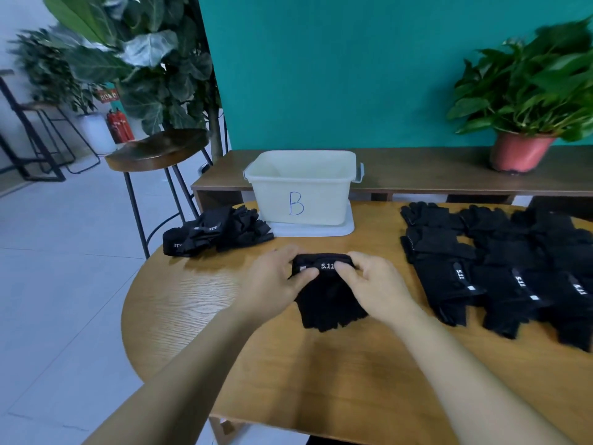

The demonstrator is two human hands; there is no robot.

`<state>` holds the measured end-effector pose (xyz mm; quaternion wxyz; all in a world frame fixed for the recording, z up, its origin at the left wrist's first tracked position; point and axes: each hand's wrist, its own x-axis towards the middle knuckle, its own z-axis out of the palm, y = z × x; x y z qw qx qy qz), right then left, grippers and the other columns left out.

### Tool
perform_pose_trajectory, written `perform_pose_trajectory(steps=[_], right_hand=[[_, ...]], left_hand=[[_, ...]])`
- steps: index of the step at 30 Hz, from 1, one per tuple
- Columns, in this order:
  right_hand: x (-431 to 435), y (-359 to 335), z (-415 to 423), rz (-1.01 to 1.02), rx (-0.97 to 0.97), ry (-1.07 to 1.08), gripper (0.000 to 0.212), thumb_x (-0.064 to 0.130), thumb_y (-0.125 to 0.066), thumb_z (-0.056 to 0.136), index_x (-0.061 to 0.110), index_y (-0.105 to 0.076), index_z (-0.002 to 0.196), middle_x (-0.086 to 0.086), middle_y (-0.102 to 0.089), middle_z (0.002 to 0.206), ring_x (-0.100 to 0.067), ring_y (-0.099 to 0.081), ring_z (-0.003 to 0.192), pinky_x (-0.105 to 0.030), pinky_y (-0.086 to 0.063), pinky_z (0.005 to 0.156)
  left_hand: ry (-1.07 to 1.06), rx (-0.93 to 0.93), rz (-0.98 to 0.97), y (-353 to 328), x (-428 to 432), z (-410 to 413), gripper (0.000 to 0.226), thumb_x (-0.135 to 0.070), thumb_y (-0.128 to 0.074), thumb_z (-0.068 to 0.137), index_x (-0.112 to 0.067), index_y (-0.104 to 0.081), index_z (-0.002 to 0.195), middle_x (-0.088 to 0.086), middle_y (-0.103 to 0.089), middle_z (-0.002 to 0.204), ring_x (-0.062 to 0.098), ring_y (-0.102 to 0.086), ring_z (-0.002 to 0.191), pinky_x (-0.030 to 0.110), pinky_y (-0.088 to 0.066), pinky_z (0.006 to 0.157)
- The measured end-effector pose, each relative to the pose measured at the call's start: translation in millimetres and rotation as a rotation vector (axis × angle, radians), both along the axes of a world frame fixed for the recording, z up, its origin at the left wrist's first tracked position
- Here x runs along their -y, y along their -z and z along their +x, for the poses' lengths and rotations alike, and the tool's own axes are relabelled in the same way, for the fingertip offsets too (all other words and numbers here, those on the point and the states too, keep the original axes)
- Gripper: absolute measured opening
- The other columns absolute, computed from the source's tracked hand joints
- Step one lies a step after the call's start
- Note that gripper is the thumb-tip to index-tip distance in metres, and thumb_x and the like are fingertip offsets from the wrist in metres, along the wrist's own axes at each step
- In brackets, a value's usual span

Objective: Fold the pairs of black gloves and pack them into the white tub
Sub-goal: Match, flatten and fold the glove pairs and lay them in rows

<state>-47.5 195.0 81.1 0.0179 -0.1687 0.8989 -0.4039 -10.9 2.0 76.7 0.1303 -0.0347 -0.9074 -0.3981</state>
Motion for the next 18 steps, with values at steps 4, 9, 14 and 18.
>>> perform_pose_trajectory(steps=[4,9,14,18], right_hand=[[2.1,-17.5,2.4,-0.321,0.078,0.017,0.023,0.028,-0.050,0.100,0.025,-0.073,0.093,0.004,-0.073,0.089,-0.020,-0.067,0.090,-0.048,-0.054,0.086],[4.0,-29.1,0.5,-0.336,0.088,0.071,0.023,0.025,-0.052,0.100,0.016,-0.070,0.090,-0.003,-0.071,0.088,-0.023,-0.067,0.086,-0.049,-0.055,0.084],[0.3,-38.8,4.3,-0.493,0.202,-0.017,0.011,0.015,-0.062,0.095,0.008,-0.070,0.097,-0.010,-0.073,0.097,-0.025,-0.070,0.093,-0.040,-0.056,0.084],[-4.3,-39.1,3.8,-0.492,0.175,-0.004,0.014,0.011,-0.061,0.096,0.002,-0.071,0.092,-0.015,-0.073,0.093,-0.026,-0.069,0.086,-0.039,-0.057,0.080]], left_hand=[[0.001,0.028,0.163,-18.2,0.7,-4.2,0.033,-0.045,-0.065,0.084,-0.020,-0.069,0.105,-0.006,-0.074,0.095,0.016,-0.070,0.095,0.051,-0.056,0.085],[0.007,0.069,0.215,-28.9,-1.4,-6.7,0.025,-0.034,-0.069,0.089,-0.012,-0.067,0.100,0.007,-0.074,0.095,0.028,-0.070,0.092,0.054,-0.055,0.087],[0.077,0.111,0.329,-37.7,-0.7,-1.9,0.014,-0.017,-0.069,0.094,-0.013,-0.070,0.107,0.008,-0.075,0.099,0.028,-0.071,0.094,0.051,-0.058,0.087],[0.110,0.133,0.349,-39.7,-1.0,1.2,0.020,-0.018,-0.073,0.090,-0.013,-0.071,0.109,0.006,-0.076,0.100,0.025,-0.072,0.096,0.048,-0.058,0.088]])
